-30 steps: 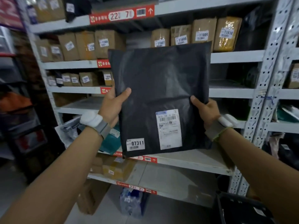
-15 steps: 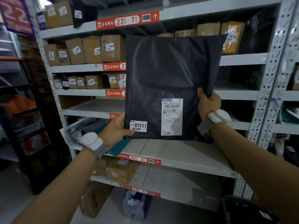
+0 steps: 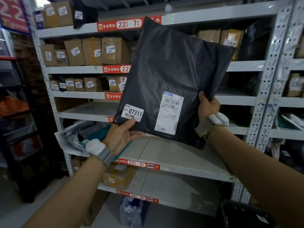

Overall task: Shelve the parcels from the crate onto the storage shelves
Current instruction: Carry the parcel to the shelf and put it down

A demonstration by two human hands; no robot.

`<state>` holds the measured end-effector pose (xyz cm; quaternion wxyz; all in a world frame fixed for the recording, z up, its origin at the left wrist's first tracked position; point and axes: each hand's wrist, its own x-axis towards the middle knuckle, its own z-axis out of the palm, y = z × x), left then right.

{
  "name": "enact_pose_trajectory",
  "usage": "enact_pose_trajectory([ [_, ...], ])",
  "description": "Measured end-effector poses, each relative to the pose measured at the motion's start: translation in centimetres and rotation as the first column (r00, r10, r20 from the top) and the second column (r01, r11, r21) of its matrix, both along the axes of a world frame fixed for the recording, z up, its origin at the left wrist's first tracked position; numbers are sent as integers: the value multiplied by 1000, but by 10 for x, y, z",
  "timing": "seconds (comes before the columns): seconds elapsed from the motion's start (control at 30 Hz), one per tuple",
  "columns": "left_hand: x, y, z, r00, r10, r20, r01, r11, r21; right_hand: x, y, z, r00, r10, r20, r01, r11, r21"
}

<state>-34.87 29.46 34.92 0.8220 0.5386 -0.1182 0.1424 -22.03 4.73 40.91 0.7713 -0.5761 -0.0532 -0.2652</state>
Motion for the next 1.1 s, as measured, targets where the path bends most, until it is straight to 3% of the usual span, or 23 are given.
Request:
enact_pose_trajectory([
  [0.2,5,6,-10,953,290,-91,-288,957,34,-6,17,-14,996,85,-6,-85,996,41],
  [0.53,-1,30,-26,931,325,-166,-319,946,61,-2,43,-24,990,129,-51,-128,991,28],
  [0.8,-8,70,-37,865,449,-221,-425,893,152,-2,68,-47,990,114,-85,-136,927,-349],
  [1.03,-7,101,-83,790,491,-366,-435,871,229,11,98,-108,958,211,-195,-287,712,-641],
  [1.1,-4,111,-97,766,495,-412,-422,869,260,16,105,-127,951,230,-208,-308,613,-728],
])
